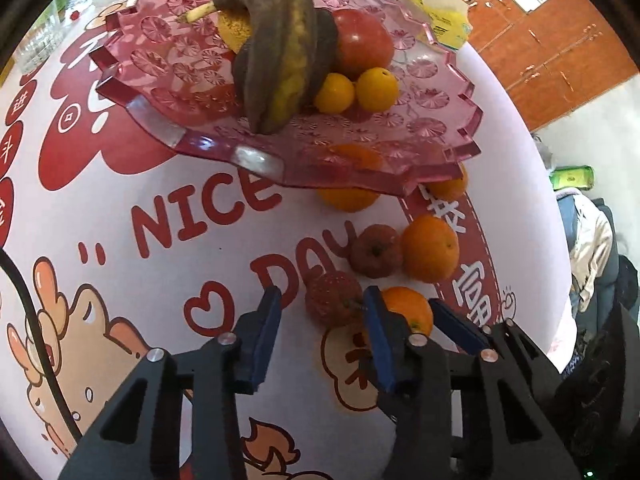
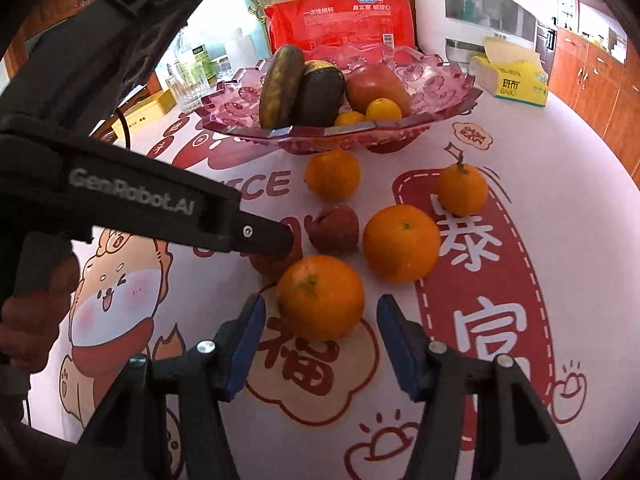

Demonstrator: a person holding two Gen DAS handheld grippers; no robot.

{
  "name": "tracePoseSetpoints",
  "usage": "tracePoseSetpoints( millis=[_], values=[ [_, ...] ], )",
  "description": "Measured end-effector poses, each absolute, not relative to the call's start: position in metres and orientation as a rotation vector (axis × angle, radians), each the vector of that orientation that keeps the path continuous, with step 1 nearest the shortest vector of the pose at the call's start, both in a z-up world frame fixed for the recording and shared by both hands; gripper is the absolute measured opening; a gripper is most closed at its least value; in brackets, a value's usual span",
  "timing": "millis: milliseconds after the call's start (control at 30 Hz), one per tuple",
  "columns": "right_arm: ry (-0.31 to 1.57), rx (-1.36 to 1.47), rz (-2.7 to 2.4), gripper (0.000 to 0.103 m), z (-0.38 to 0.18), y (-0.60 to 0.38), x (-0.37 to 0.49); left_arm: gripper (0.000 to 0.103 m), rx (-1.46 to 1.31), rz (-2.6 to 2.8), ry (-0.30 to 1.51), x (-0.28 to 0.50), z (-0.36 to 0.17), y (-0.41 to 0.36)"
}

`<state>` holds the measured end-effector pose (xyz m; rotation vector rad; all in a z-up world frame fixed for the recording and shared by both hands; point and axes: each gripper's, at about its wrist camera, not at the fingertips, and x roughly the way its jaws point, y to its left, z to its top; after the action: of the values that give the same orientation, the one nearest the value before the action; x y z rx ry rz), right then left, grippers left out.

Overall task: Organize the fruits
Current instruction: 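Grasp a small red lychee with the left tool while the right tool grasps an orange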

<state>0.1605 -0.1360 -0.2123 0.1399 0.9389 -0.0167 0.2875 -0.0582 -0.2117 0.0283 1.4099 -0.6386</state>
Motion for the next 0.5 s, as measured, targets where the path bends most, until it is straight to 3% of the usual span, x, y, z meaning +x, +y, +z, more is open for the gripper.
tracePoseSetpoints(
  millis=[167, 300, 500],
  values=[
    [0.932, 0.158, -0.001, 0.056, -0.2152, -0.1321, 0.1614, 0.029, 0.025, -0.666, 1.421, 0.2814, -0.2159, -0.0616],
    [0.927, 0.159, -0.022, 0.047, -0.2133, -0.1323, 0.1595, 0.028, 0.013, -0.666, 1.419, 0.2809, -0.2184, -0.0621],
    [0.94, 0.172, -0.004, 0.045, -0.2115, -0.1347, 0.1601, 0.028, 0.004, -0.662, 1.403, 0.2839, -0.2181, -0.0609]
  ],
)
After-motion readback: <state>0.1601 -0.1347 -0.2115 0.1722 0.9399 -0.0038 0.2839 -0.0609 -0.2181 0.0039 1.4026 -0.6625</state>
